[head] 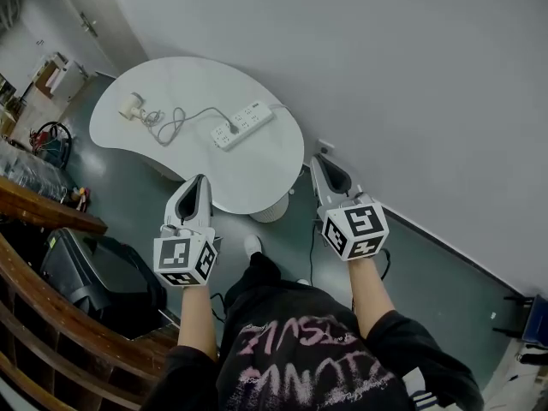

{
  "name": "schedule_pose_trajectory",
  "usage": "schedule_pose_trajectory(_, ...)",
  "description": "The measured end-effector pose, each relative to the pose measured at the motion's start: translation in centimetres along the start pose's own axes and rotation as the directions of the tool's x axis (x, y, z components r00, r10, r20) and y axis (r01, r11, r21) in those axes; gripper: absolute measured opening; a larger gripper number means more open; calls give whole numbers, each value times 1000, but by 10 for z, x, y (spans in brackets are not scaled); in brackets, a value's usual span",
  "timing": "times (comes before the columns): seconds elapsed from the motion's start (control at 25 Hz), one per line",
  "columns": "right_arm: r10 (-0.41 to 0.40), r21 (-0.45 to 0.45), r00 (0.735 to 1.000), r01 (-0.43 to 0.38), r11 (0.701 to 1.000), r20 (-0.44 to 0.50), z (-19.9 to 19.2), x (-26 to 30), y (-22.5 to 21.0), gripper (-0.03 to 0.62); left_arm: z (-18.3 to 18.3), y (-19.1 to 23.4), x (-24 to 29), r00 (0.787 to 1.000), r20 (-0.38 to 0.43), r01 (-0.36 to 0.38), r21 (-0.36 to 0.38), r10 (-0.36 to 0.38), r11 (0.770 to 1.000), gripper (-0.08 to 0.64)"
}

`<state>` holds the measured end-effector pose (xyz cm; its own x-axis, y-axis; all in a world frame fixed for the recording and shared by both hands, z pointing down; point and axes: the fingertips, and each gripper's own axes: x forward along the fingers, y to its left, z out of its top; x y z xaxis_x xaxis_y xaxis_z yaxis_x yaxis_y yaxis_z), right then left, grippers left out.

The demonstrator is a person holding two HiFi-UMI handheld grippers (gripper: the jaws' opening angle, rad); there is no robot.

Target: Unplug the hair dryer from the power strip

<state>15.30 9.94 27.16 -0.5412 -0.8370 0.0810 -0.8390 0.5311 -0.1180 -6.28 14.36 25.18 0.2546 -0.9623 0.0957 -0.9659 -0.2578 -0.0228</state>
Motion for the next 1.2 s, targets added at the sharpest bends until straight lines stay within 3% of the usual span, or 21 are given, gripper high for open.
schedule_pose_trajectory(1.2,-68,-22,995,67,998,-74,-11,138,-17,14,-37,93,122,995,-73,62,-50,-66,997,2)
